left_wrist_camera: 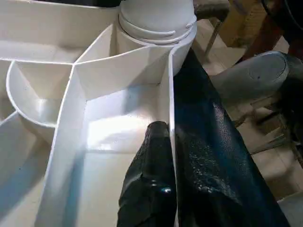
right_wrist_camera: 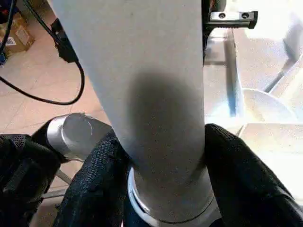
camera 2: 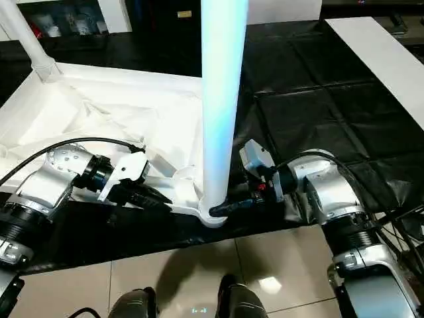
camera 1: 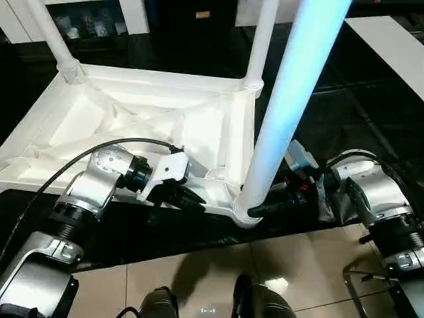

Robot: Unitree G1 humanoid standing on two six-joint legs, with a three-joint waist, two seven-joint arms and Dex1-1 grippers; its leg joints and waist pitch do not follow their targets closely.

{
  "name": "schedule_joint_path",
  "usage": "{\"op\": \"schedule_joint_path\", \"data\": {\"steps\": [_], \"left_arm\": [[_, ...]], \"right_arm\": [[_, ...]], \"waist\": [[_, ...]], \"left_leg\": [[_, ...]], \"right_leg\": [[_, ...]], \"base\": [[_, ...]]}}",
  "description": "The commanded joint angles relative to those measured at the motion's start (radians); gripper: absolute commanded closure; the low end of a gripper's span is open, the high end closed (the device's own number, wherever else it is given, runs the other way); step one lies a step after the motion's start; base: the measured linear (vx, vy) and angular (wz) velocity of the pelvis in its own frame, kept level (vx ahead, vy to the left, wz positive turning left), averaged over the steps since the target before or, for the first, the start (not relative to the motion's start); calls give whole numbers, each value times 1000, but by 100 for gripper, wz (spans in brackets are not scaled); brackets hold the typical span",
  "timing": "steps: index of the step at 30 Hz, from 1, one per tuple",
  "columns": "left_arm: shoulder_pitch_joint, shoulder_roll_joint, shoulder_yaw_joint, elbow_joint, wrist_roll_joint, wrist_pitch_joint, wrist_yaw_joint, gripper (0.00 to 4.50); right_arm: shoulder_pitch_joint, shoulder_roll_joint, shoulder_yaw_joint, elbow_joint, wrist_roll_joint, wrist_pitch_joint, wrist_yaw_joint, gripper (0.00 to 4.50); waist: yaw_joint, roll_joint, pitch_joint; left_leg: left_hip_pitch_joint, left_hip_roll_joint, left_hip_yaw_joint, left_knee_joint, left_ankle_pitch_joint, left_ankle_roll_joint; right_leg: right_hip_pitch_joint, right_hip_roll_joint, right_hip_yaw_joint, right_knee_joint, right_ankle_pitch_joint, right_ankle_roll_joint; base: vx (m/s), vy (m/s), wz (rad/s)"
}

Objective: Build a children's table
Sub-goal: Rotate leg to tighten

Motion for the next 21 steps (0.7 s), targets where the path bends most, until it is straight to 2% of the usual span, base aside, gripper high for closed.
{"op": "schedule_joint_path", "data": {"steps": [1,3,6,8,10,11,13,14,15,16,17,18,19,21], "left_arm": [[-16,-20,-1,2,-22,8,2,450],[-16,-30,6,0,-29,25,18,450],[-15,-60,20,-15,-31,76,82,450],[-11,-88,21,-38,-12,156,164,450],[-17,-119,36,-40,-8,207,233,450],[-22,-136,46,-38,-9,225,265,450],[-30,-160,59,-36,-8,256,311,450],[-46,-196,76,-28,-3,300,382,450],[-58,-219,87,-22,-1,330,426,450],[-59,-221,89,-21,-1,333,430,450],[-77,-252,107,-11,3,370,494,450],[-77,-252,107,-11,3,370,494,450],[-94,-278,124,-6,14,402,558,450],[-105,-296,139,-3,16,427,604,450]], "right_arm": [[16,-4,19,-27,32,29,20,242],[27,2,9,-43,41,50,20,245],[61,37,-31,-104,74,137,-43,245],[72,101,-61,-153,92,232,-213,246],[77,148,-63,-171,72,258,-321,246],[78,168,-61,-177,60,267,-363,246],[79,204,-61,-180,42,285,-428,246],[75,269,-66,-178,10,304,-540,246],[68,314,-69,-171,-18,314,-615,246],[68,319,-69,-170,-21,315,-623,246],[48,397,-91,-156,-43,350,-748,246],[48,397,-91,-156,-43,350,-748,246],[21,473,-124,-141,-53,404,-884,246],[3,510,-133,-131,-60,421,-951,246]], "waist": [[-9,-12,-82],[-7,-13,-82],[-6,-12,-81],[-9,-11,-78],[-16,-12,-71],[-25,-12,-71],[-42,-10,-69],[-46,-9,-71],[-58,-5,-67],[-63,-4,-68],[-78,-5,-69],[-80,-3,-67],[-87,-1,-70],[-95,1,-70]], "left_leg": [[-9,13,13,-53,-65,162],[-9,13,13,-53,-66,161],[-8,13,13,-55,-70,157],[-10,11,11,-57,-77,138],[-6,3,12,-58,-110,105],[-8,-7,12,-56,-122,90],[-10,-12,9,-55,-137,84],[-12,-14,9,-54,-140,88],[-17,-11,6,-56,-136,84],[-15,-12,7,-54,-139,80],[-19,-18,6,-53,-139,81],[-17,-17,5,-54,-141,83],[-12,-18,6,-53,-137,85],[-11,-16,6,-53,-138,88]], "right_leg": [[88,-51,65,-56,-435,-99],[89,-52,65,-56,-434,-99],[88,-52,65,-59,-442,-94],[91,-49,62,-63,-461,-83],[87,-49,56,-77,-533,-56],[91,-49,51,-85,-578,-29],[92,-48,42,-97,-616,11],[94,-47,40,-97,-614,18],[93,-45,38,-97,-598,18],[91,-44,35,-100,-597,20],[96,-42,31,-100,-589,28],[92,-42,29,-103,-593,28],[89,-41,31,-101,-581,22],[87,-42,32,-100,-565,7]], "base": [[0,0,0],[0,0,0],[0,0,0],[0,0,0],[0,0,0],[0,0,0],[0,0,0],[0,0,0],[0,0,0],[0,0,0],[0,0,0],[0,0,0],[0,0,0],[0,0,0]]}}
